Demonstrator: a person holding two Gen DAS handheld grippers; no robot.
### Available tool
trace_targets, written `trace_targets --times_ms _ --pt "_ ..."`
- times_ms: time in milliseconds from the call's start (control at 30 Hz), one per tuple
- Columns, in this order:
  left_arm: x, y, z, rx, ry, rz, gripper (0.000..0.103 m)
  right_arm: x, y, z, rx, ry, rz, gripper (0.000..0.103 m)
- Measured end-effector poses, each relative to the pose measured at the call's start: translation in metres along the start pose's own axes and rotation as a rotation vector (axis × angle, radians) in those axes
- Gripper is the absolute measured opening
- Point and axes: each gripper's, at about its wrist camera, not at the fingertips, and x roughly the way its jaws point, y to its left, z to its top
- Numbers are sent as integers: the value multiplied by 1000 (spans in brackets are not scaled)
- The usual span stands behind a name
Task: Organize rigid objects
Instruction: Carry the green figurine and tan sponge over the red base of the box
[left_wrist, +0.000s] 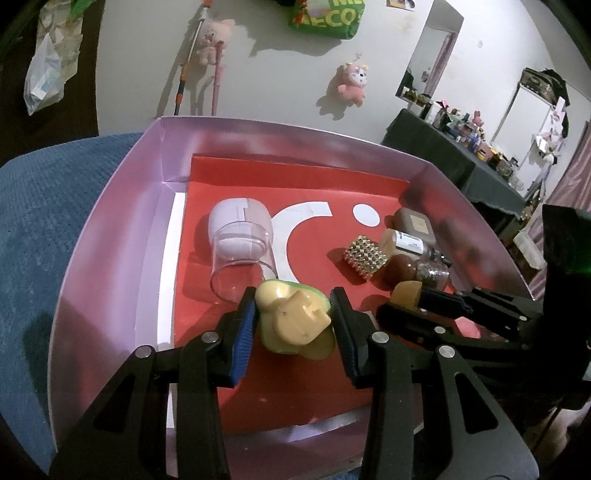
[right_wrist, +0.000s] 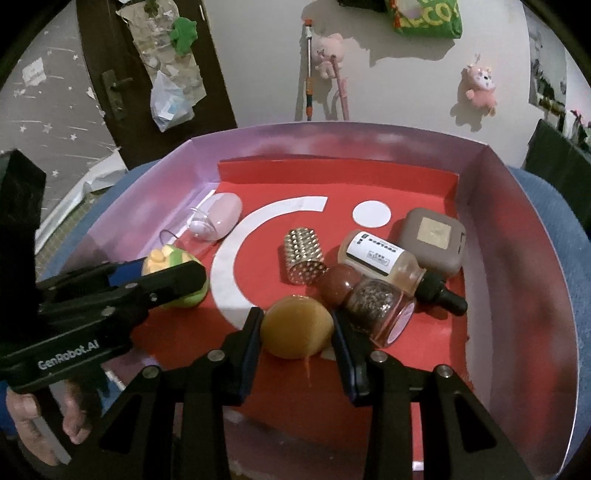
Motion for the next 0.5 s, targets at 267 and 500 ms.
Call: trace_targets --times_ms 267,500 --pt "7 4 -2 -6 25 3 37 1 1 2 0 -2 -4 40" --pt "8 4 -2 -8 29 3 37 1 1 2 3 -2 -2 40"
